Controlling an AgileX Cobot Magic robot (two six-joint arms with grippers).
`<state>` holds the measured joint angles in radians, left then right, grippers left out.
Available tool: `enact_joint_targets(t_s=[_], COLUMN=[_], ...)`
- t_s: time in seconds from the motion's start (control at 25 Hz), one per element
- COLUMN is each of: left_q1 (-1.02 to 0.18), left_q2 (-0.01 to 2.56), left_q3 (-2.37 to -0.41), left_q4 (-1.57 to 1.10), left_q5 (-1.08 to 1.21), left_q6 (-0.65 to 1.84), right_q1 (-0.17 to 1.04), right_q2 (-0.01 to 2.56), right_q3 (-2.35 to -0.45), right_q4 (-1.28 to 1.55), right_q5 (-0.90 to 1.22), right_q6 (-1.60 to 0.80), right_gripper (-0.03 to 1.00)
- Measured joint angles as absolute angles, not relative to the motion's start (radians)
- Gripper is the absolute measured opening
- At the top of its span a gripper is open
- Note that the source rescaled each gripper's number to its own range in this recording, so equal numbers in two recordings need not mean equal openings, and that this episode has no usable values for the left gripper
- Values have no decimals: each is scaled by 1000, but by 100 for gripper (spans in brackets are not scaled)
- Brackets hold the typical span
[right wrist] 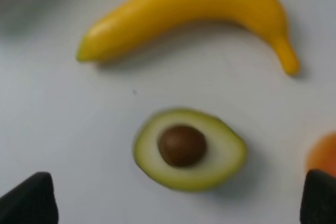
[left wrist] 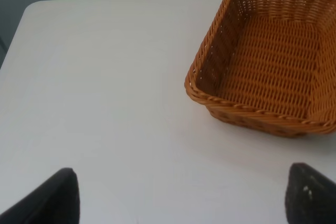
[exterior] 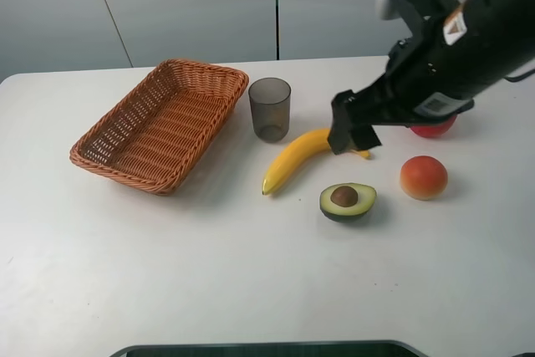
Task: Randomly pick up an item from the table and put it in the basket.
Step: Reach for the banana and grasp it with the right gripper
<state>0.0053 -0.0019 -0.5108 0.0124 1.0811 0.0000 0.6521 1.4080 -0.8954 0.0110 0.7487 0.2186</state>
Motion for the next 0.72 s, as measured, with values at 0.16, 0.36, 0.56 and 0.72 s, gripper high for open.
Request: enact_joint_targets(t_s=[0.16,0.36,0.56,0.72], left_q1=[5,5,5,5], left_q2=[-2,-2,-2,-2], left_q3=[-511,-511,-511,-511], left_q4=[12,12,12,12], left_q5=[1081,1081,1081,1081], left_q6=[0,0,0,0], right_q1=[666,666,697,720], right_q2=[1555,1706,1830,1919], right_q3=[-1003,-1088,-1148,-1193], right_q4=[11,11,-40,-89], right_q5=[736,713,674,659], right_q6=[322,466,644,772], right_gripper=[100,100,100,100])
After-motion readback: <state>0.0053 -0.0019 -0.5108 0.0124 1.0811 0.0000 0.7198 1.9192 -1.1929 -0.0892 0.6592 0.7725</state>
